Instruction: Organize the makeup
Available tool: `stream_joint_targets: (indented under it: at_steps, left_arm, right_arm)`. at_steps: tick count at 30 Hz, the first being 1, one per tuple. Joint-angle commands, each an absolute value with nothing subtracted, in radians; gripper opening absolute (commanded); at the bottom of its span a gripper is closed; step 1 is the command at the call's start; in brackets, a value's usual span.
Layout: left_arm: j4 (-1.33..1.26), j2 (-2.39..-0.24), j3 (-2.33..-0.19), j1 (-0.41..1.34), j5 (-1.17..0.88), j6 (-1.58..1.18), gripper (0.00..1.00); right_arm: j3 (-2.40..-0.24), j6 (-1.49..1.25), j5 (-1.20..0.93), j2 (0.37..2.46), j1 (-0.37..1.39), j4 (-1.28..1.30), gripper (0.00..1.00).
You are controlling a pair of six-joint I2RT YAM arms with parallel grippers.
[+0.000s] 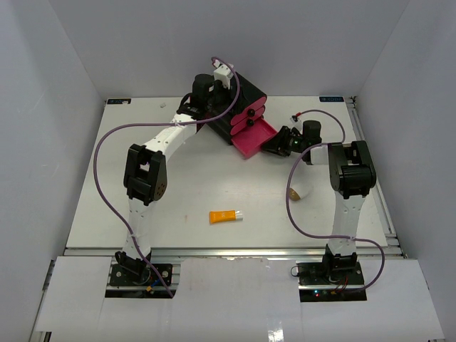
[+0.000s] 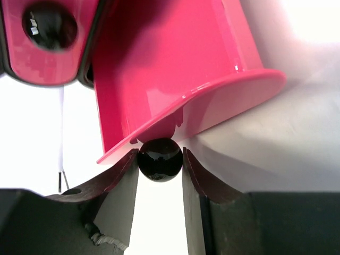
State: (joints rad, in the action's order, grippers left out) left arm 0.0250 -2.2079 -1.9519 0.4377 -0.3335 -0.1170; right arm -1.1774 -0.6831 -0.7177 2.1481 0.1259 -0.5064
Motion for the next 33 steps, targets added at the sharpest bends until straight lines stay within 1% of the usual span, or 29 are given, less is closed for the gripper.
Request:
stream_joint_targets:
  at_steps: [1, 3, 5, 7, 12, 17, 18, 20, 23, 25, 27, 28, 30, 31, 33]
  left_arm:
    - [0.207, -2.277, -1.961, 0.437, -0.319, -0.169, 0.94]
    - [0.21, -2.268, -1.977, 0.437, -0.305, -0.176, 0.95]
    - [0.216, -2.256, -1.997, 0.437, -0.288, -0.179, 0.96]
    - [0.221, -2.236, -2.043, 0.437, -0.259, -0.183, 0.98]
    - [0.222, -2.143, -2.083, 0.437, -0.229, -0.184, 0.98]
    - [0.222, -2.027, -2.025, 0.437, -0.229, -0.17, 0.98]
    - [0.222, -1.969, -1.973, 0.437, -0.231, -0.169, 0.98]
    - [0.219, -1.876, -1.873, 0.437, -0.239, -0.174, 0.98]
    - [0.204, -1.69, -1.686, 0.437, -0.288, -0.187, 0.98]
    - [0.199, -1.6, -1.516, 0.437, -0.328, -0.19, 0.98]
    - [0.195, -1.471, -1.4, 0.437, -0.351, -0.19, 0.98]
    - [0.192, -1.395, -1.3, 0.436, -0.363, -0.187, 0.98]
    - [0.187, -1.313, -1.163, 0.436, -0.373, -0.178, 0.98]
    - [0.184, -1.251, -1.108, 0.434, -0.371, -0.174, 0.98]
    - [0.184, -1.2, -1.011, 0.434, -0.357, -0.152, 0.98]
  right_arm:
    - [-1.152, -0.636, -0.746, 2.106, 0.112, -0.522, 0.5]
    - [-1.162, -0.631, -0.761, 2.105, 0.113, -0.522, 0.64]
    - [-1.164, -0.625, -0.772, 2.092, 0.112, -0.517, 0.95]
    - [-1.157, -0.608, -0.773, 2.068, 0.108, -0.497, 0.9]
    - [-1.121, -0.488, -0.807, 1.948, 0.091, -0.369, 0.9]
    - [-1.092, -0.231, -0.828, 1.775, 0.083, -0.181, 0.9]
    - [-1.091, -0.159, -0.858, 1.715, 0.08, -0.086, 0.9]
    - [-1.096, 0.049, -0.932, 1.641, 0.065, 0.052, 0.9]
    - [-1.168, 0.699, -1.016, 1.539, 0.054, 0.498, 0.9]
    - [-1.183, 1.192, -0.996, 1.513, 0.055, 0.717, 0.9]
    - [-1.169, 1.489, -0.919, 1.499, 0.054, 0.992, 0.9]
    - [-1.156, 1.688, -0.891, 1.487, 0.055, 1.095, 0.9]
    - [-1.083, 1.906, -0.785, 1.457, 0.054, 1.132, 0.9]
    - [-1.046, 1.951, -0.738, 1.426, 0.054, 1.118, 0.9]
    - [-0.986, 1.999, -0.666, 1.391, 0.055, 1.082, 0.9]
